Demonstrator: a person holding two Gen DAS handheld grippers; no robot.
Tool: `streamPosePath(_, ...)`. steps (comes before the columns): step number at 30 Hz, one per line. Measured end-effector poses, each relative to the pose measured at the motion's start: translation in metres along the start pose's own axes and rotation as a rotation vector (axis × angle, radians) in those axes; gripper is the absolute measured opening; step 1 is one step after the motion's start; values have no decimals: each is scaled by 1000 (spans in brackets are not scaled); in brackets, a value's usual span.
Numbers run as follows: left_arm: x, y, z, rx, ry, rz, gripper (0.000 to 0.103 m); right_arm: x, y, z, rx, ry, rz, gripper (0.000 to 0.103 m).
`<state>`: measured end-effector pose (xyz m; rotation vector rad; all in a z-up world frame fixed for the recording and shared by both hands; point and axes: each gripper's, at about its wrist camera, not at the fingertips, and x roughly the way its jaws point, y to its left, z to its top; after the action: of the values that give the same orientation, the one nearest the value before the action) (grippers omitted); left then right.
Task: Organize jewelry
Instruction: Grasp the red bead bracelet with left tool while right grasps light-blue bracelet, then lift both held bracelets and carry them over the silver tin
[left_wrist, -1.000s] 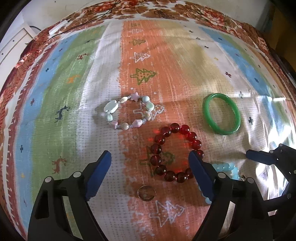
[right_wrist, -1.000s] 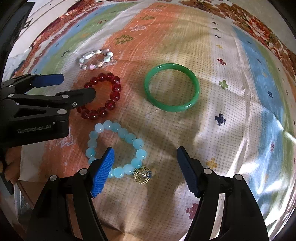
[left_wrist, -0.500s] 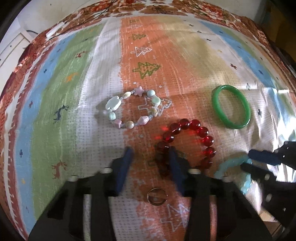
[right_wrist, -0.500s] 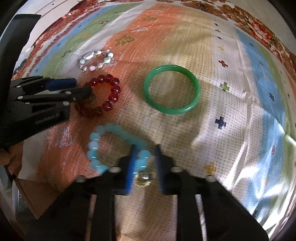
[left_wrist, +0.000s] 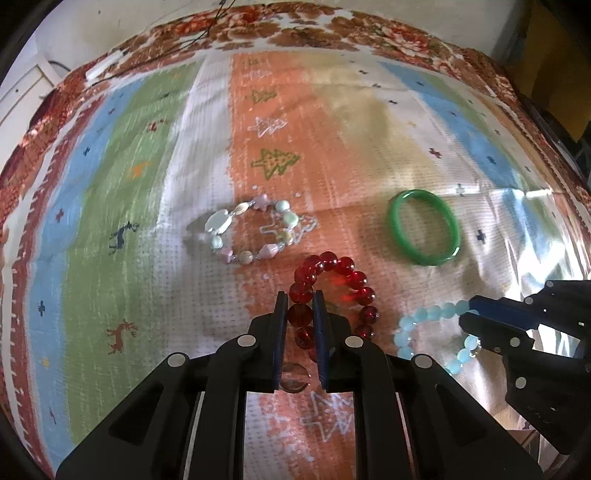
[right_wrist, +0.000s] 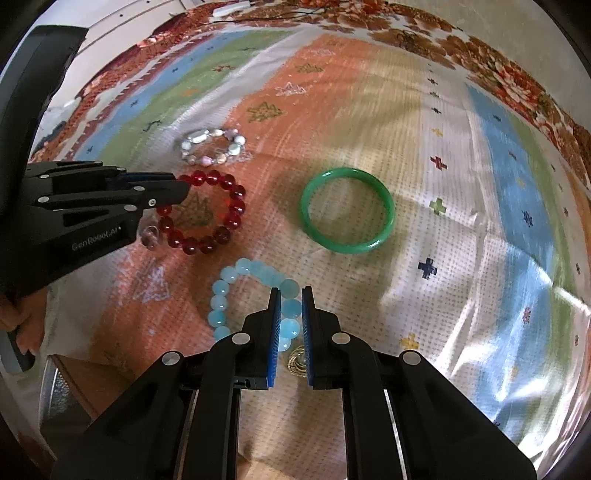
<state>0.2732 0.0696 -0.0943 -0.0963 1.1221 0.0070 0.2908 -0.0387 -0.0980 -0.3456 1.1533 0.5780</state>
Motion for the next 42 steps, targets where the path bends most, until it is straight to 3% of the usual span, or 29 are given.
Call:
streamPosePath(15, -31, -9, -4, 3, -70, -33, 13, -26, -5, 4, 61, -92, 2, 12)
streamPosePath(42, -80, -20, -28, -19, -149, -64, 13, -67, 9, -10, 107, -175, 50, 12)
